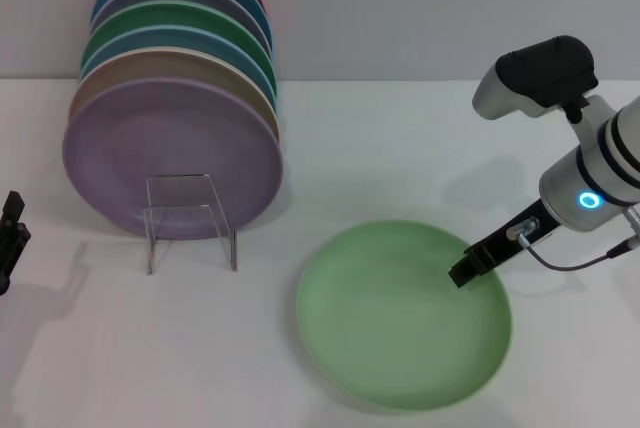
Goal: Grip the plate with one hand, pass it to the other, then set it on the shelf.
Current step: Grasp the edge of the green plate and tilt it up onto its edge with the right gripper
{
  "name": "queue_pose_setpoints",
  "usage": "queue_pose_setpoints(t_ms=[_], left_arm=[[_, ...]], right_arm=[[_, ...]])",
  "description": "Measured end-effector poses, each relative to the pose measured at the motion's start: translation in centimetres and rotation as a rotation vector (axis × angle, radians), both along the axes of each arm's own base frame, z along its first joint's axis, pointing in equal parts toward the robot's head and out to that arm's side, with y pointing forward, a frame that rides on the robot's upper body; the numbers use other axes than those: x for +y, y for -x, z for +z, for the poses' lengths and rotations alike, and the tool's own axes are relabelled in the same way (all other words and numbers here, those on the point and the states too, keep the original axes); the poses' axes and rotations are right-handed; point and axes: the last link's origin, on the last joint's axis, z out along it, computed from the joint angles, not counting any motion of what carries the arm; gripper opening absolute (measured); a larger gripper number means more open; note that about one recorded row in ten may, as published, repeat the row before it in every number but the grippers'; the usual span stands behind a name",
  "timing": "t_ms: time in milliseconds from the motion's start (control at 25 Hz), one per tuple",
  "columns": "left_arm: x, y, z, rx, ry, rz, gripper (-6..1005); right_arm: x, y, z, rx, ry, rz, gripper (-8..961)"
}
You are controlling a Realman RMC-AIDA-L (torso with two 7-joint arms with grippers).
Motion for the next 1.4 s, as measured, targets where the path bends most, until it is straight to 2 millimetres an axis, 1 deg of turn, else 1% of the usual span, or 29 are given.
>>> queue_pose_setpoints(t_ms=[120, 200, 680, 840, 960, 1040, 1120, 1280, 1320, 1360, 1400], left_arm=[[0.0, 0.0, 0.0, 0.000, 0.000, 0.000, 758], [0.0, 0.0, 0.0, 0.000, 0.000, 0.000, 758], [0.1, -0.1, 0.0, 0.001, 0.003, -0.003, 759], [0.1, 0.0, 0.0, 0.001, 0.003, -0.002, 759], [0.1, -0.1, 0.0, 0.001, 0.003, -0.002, 759], [0.0, 0.0, 0.0, 0.001, 0.003, -0.002, 759], [0.0, 0.0, 0.0, 0.001, 0.002, -0.003, 759], [0.0, -0.1, 0.0, 0.000, 0.000, -0.006, 759], [0.0, -0.1, 0.0, 0.000, 0.000, -0.008, 759], [0.0, -0.1, 0.0, 0.000, 0.000, -0.008, 759], [-0.1, -0.2, 0.0, -0.001, 0.001, -0.013, 759]], right_arm=[[-0.1, 0.0, -0.1, -0.007, 0.009, 0.007, 419], [-0.2, 0.0, -0.2, -0.011, 0.014, 0.009, 168], [-0.3, 0.1, -0.1, -0.015, 0.020, 0.023, 38], [-0.5, 0.5, 0.1, -0.006, 0.009, 0.044, 33], [-0.8, 1.3, 0.5, 0.013, 0.002, 0.068, 30], [-1.0, 1.5, 0.5, 0.019, -0.001, 0.074, 29], [-1.4, 2.2, 0.9, 0.031, -0.006, 0.098, 27], [-1.7, 2.8, 1.6, 0.042, -0.024, 0.123, 19], [-1.8, 3.1, 2.2, 0.051, -0.051, 0.146, 17], [-1.8, 3.1, 2.2, 0.051, -0.051, 0.146, 17], [-2.1, 3.5, 3.0, 0.073, -0.088, 0.192, 17]])
